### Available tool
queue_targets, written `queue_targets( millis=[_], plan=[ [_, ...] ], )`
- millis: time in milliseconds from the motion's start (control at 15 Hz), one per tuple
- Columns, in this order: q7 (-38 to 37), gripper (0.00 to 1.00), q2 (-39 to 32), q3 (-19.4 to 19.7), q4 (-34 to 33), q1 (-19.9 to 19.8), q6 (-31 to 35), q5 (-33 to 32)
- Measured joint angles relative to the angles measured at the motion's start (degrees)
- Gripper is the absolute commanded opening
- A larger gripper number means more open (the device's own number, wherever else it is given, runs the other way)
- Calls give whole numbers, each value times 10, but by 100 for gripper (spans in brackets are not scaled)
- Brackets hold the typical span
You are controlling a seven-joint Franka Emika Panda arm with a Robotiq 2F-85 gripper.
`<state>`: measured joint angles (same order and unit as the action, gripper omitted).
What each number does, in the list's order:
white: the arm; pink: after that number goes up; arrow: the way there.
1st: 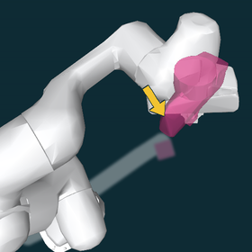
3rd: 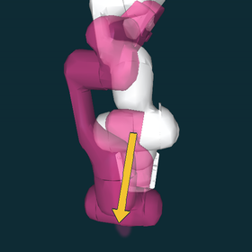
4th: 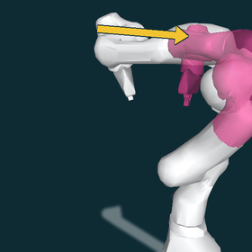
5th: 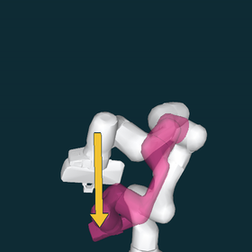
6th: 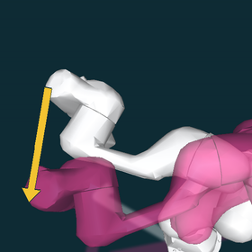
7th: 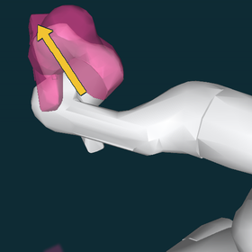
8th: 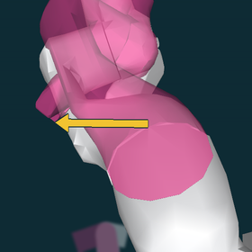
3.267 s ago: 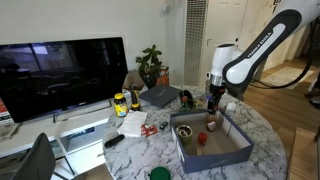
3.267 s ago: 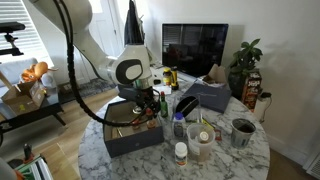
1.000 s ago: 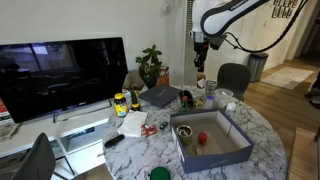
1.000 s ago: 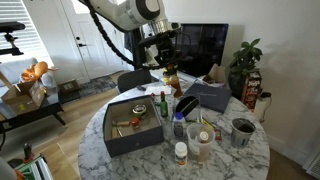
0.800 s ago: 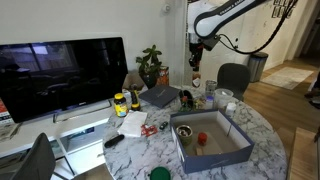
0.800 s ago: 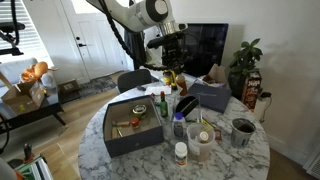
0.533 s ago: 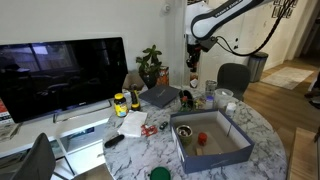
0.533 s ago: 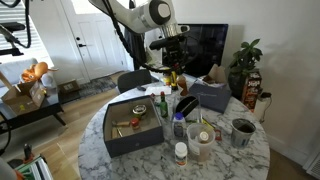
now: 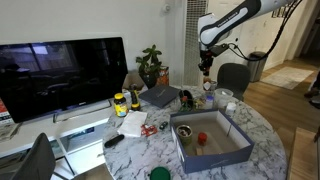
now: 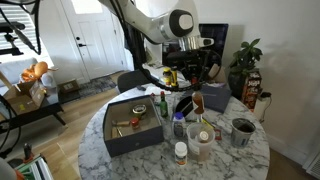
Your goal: Pick up the hot sauce bottle from the blue box and put it in the clear storage container
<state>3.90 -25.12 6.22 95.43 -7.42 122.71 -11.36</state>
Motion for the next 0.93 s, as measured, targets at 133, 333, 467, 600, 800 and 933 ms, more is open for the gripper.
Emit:
queue_targets(
  millis=[133, 333, 467, 600, 800, 933],
  plan=[
    [0, 8, -16, 2, -11, -18, 0, 25],
    [-1, 8, -18, 0, -22, -18, 0, 36],
    [-4, 8, -7, -1, -22, -6, 1, 34],
    [-12, 8, 8, -1, -19, 9, 1, 23],
    [-30, 8, 17, -1, -12, 23, 13, 11],
    [-37, 8, 12, -1, -5, 22, 15, 14]
  ],
)
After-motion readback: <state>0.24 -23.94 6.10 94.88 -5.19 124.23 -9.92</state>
